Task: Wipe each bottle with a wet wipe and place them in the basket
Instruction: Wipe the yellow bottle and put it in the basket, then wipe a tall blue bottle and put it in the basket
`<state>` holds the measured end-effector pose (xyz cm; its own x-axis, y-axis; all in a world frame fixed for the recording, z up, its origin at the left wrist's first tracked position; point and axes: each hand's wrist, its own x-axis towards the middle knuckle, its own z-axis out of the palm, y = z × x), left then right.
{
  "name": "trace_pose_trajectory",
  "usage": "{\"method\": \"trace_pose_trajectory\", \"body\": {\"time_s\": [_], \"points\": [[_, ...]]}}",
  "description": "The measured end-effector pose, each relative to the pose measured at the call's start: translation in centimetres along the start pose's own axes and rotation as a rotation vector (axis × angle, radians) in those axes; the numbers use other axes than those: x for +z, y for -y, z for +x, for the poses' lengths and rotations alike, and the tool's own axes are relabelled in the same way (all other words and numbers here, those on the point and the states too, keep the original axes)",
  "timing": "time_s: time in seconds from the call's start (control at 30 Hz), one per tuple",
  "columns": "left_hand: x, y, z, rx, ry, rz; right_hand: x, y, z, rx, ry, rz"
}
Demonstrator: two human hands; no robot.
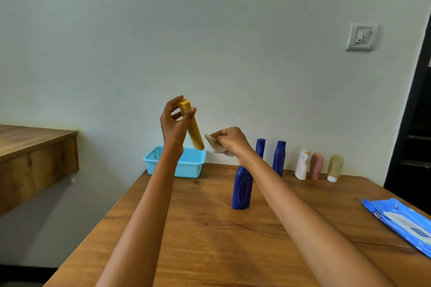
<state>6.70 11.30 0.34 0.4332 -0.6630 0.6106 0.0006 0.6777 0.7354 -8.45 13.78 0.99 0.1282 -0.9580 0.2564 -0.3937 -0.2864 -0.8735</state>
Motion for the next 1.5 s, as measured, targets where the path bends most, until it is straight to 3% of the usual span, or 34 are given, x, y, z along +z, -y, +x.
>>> {"method": "trace_pose_trajectory", "body": {"time_s": [0.17,0.27,0.43,0.67,0.97,1.17,1.37,1.5], "points": [[-3.1,0.5,2.9,-0.006,0.051,0.344,2.2,0.8,2.3,0.086,-0.005,0.272],[-5.1,2.2,4.8,-0.044,0.103,0.528,4.4,1.0,4.2,0.1,0.024,0.264],[-8.0,6.2,7.6,-0.147,0.161,0.656,8.7,0.0,8.0,0.177,0.079,0.247],[-9.2,11.5,11.3,-0.165,0.221,0.871,14.3,-3.6,14.9,0.244,0.071,0.256],[-8.3,15.7,12.7,-0.126,0.309,0.978,14.7,-6.3,18.2,0.301,0.004,0.254],[-8.0,16.5,13.6,-0.004,0.447,1.225,14.6,-7.5,18.2,0.245,0.045,0.384],[-7.9,15.5,13.1,-0.045,0.488,1.356,13.4,-6.8,17.4,0.24,0.012,0.421],[-7.0,13.1,11.3,0.07,0.397,1.359,11.3,-5.1,16.0,0.209,-0.009,0.475]]}}
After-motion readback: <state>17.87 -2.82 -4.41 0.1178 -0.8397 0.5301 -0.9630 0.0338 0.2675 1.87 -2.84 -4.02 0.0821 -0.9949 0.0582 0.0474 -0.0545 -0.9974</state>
